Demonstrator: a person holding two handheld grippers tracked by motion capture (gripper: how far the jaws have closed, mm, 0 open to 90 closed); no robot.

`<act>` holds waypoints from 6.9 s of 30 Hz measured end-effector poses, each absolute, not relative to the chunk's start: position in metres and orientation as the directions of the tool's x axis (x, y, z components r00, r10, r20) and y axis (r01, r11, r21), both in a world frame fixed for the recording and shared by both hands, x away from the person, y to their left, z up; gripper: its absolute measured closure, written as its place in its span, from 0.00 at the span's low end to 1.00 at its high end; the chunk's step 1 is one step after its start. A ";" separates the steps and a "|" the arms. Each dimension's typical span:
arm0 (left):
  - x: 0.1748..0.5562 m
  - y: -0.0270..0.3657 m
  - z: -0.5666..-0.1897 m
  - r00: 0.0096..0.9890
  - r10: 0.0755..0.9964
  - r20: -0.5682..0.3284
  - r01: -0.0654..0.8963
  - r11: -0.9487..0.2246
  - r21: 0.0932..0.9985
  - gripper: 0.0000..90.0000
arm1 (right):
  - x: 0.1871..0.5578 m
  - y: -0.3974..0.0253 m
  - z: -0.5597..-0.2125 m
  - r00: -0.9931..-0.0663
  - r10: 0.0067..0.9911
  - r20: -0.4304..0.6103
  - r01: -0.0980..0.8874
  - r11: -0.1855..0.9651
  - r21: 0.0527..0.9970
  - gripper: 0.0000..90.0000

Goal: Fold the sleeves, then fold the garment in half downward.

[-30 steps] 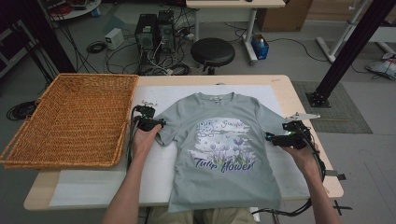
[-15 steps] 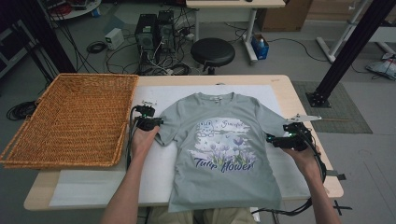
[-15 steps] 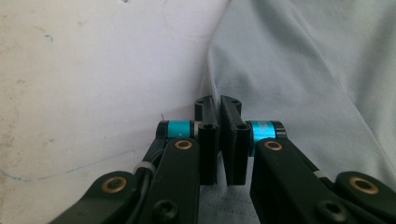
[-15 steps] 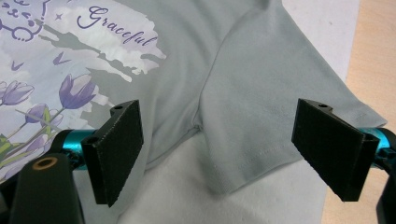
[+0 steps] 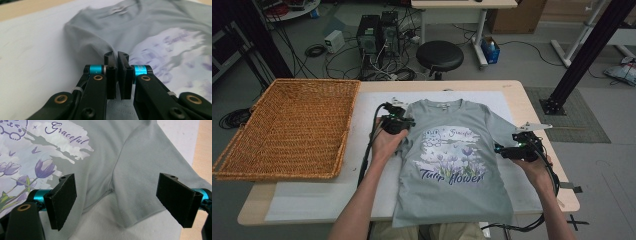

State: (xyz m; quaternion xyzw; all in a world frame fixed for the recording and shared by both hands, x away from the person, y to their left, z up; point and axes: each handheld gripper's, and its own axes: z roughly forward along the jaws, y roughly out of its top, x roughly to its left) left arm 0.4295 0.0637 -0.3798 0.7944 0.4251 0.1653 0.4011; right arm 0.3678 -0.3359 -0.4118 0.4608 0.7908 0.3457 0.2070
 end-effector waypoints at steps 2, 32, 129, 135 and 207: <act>0.435 0.047 -0.380 0.606 0.791 -0.083 0.539 -0.332 0.774 0.95 | 0.368 -0.336 -0.411 -0.487 0.873 -0.004 0.585 0.330 0.740 0.19; 0.430 0.039 -0.363 0.618 0.786 -0.026 0.460 -0.334 0.822 0.51 | 0.416 -0.380 -0.412 -0.299 0.954 -0.017 0.655 0.218 0.724 0.43; 0.453 0.069 -0.372 0.580 0.814 0.002 0.503 -0.361 0.785 0.25 | 0.423 -0.282 -0.383 -0.568 0.823 -0.035 0.543 0.406 0.735 0.14; 0.505 0.062 -0.377 0.592 0.806 -0.018 0.519 -0.364 0.773 0.25 | 0.460 -0.271 -0.388 -0.561 0.828 -0.019 0.571 0.404 0.715 0.14; 0.560 0.057 -0.413 0.596 0.794 -0.116 0.610 -0.354 0.709 0.92 | 0.572 -0.269 -0.439 -0.521 0.851 0.062 0.668 0.362 0.651 0.54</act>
